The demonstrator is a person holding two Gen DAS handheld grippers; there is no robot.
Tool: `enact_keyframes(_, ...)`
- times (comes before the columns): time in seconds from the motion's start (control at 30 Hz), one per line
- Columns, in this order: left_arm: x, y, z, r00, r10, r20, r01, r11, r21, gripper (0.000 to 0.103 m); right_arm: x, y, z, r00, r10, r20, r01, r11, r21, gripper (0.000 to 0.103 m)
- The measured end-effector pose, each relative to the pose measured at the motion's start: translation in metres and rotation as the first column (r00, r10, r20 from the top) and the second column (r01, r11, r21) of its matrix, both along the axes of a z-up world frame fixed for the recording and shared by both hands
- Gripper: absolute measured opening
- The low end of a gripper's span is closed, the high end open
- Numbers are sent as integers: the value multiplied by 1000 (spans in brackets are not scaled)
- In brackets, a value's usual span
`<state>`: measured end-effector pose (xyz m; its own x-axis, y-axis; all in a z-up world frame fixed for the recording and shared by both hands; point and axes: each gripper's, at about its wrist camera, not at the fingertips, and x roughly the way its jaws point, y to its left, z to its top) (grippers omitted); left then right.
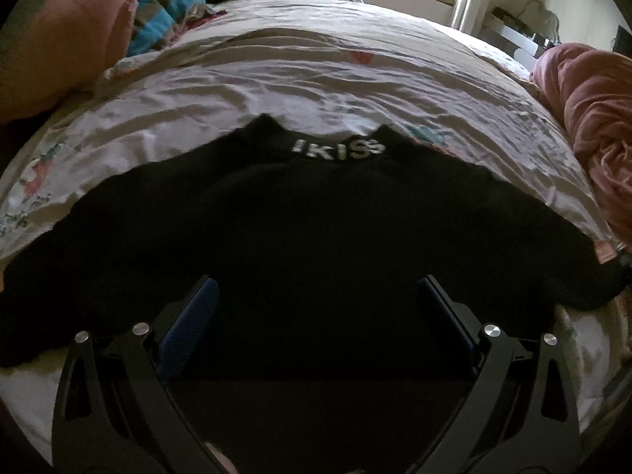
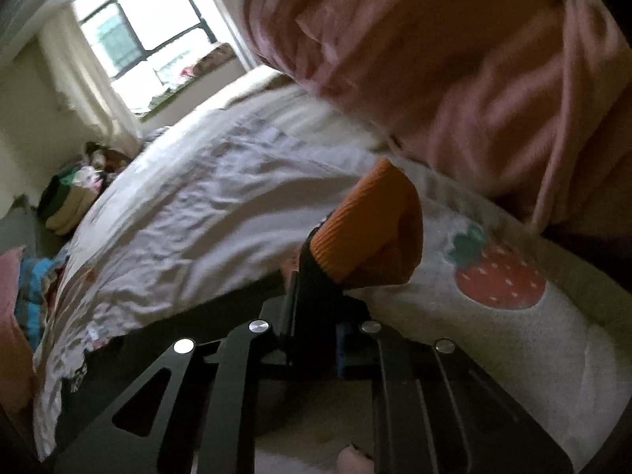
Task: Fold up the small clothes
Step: 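Move the right tool to the orange-cuffed sleeve end and grasp the cuff, then lift the sleeve with the right tool and fold it across the shirt body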
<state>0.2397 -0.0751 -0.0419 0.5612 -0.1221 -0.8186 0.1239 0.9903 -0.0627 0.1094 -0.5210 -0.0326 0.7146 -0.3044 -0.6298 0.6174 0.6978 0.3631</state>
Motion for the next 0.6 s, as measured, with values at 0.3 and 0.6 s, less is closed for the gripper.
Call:
enact_keyframes(0.3,-7,27,19,1000,16,19,-15,998,-65,94,14,73,58,988,133,75,-123,985,-123,12)
enact_keyframes(0.6,-9,54,34,999,31,21,-27,982,-186,94,30,138,85,957,272,96,-253,952,-174,12)
